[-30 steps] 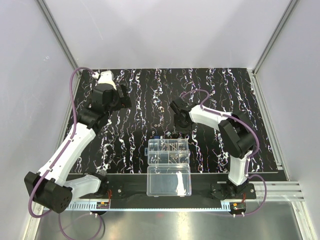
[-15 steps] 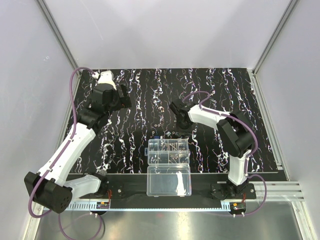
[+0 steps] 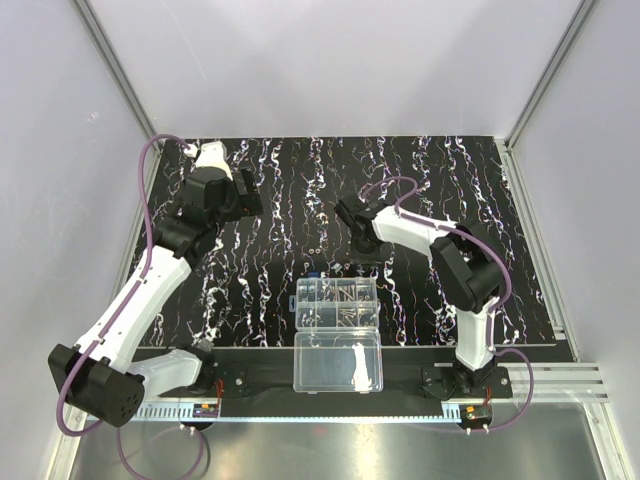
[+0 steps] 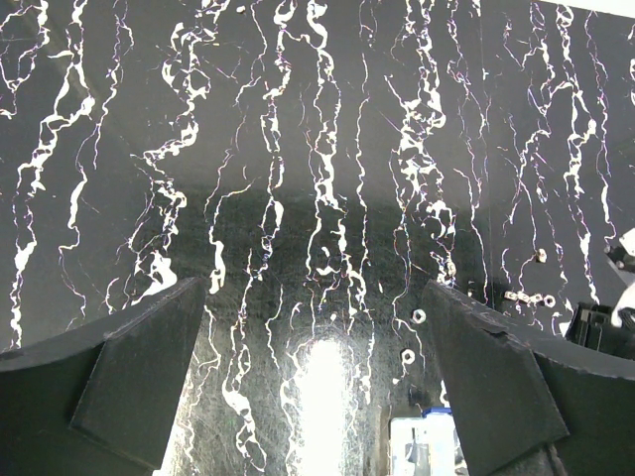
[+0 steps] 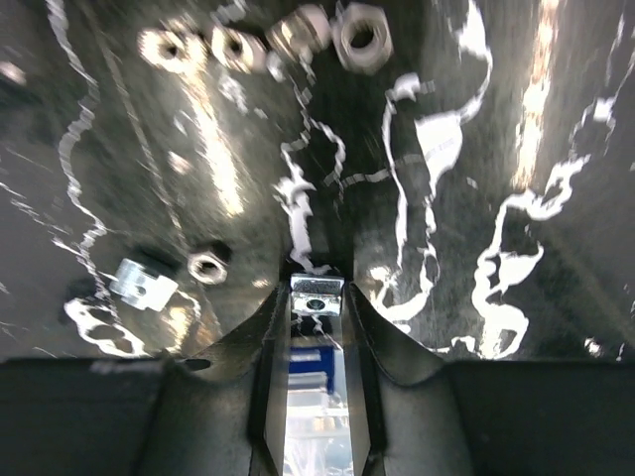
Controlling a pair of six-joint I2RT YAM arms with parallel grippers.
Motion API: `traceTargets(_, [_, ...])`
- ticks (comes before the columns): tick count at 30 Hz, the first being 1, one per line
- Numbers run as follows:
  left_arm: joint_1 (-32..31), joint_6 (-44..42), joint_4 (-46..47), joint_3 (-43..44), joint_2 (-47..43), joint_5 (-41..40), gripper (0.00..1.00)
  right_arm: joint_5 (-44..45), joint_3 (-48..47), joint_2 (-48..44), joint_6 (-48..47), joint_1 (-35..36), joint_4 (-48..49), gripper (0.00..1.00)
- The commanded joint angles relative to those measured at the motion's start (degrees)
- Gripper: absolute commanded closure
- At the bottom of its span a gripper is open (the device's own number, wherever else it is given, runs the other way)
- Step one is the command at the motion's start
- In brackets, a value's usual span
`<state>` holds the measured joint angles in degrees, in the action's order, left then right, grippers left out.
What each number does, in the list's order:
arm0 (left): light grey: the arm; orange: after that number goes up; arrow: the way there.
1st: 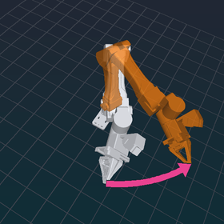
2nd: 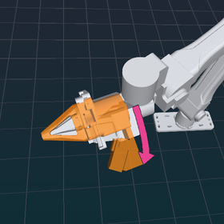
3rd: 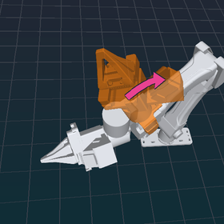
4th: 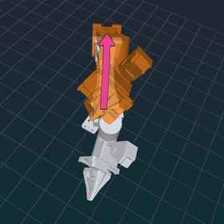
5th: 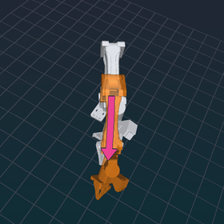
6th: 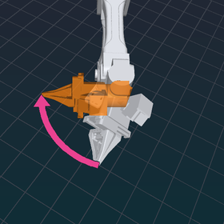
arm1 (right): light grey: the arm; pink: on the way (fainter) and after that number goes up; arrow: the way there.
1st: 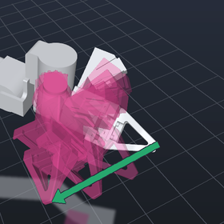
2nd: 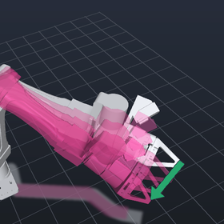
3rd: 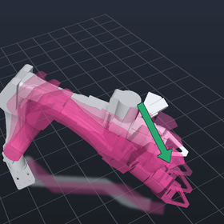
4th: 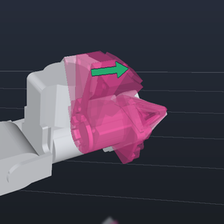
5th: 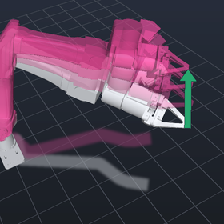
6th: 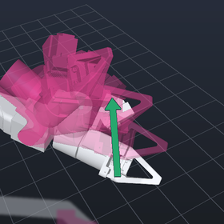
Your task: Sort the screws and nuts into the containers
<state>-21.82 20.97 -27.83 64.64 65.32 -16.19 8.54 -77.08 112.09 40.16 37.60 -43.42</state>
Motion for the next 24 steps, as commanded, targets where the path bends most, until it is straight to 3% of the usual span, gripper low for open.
traceTargets(1, [0.12,-0.05,1.03,1.98,-1.34,0.72,0.01,4.03,-4.74,-0.47,-2.36,0.45,-0.61,0.85])
traceTargets(10, [0.20,-0.14,1.03,2.07,-2.39,0.72,0.01,2.72,-10.90,-7.66,-7.63,1.06,-1.94,0.87])
traceTargets(18, [0.12,0.03,1.12,2.07,-3.88,0.63,0.01,-1.23,-13.36,-7.86,-10.89,12.47,-0.97,0.88])
traceTargets(24, [0.20,0.21,1.03,2.15,-5.11,0.28,0.01,-4.31,-10.11,-5.57,-8.70,16.62,2.28,0.89])
